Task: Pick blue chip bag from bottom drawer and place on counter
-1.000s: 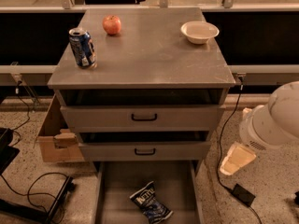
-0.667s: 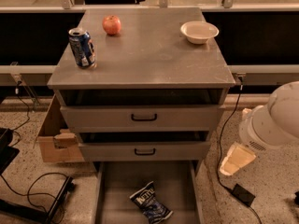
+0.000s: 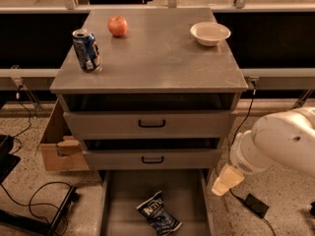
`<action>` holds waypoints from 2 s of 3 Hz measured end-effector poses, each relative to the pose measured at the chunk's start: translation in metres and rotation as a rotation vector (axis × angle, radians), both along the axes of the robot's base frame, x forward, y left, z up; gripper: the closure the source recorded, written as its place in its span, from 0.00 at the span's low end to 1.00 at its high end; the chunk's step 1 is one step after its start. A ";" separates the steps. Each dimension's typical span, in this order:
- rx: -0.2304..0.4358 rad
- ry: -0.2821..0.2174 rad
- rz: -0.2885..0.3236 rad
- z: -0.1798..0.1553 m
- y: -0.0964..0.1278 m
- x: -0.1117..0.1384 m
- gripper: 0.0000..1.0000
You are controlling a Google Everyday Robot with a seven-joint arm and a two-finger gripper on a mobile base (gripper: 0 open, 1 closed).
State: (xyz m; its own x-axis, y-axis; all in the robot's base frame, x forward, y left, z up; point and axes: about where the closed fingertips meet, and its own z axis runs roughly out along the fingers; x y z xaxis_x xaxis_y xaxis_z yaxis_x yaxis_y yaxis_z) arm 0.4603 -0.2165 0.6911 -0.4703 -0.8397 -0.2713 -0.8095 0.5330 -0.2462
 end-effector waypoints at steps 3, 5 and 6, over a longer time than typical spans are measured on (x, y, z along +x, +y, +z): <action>0.214 0.001 -0.105 -0.194 0.043 0.042 0.00; 0.291 0.003 -0.104 -0.251 0.058 0.050 0.00; 0.310 0.037 -0.132 -0.280 0.061 0.041 0.00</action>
Offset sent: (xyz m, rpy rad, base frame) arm 0.0477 0.0434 -0.2094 0.2341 -0.0145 -0.1160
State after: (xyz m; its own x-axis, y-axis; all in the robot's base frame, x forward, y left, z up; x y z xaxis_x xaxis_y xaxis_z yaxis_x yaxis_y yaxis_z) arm 0.5012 -0.1551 0.4112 -0.5835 -0.6511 -0.4853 -0.7340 0.6786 -0.0279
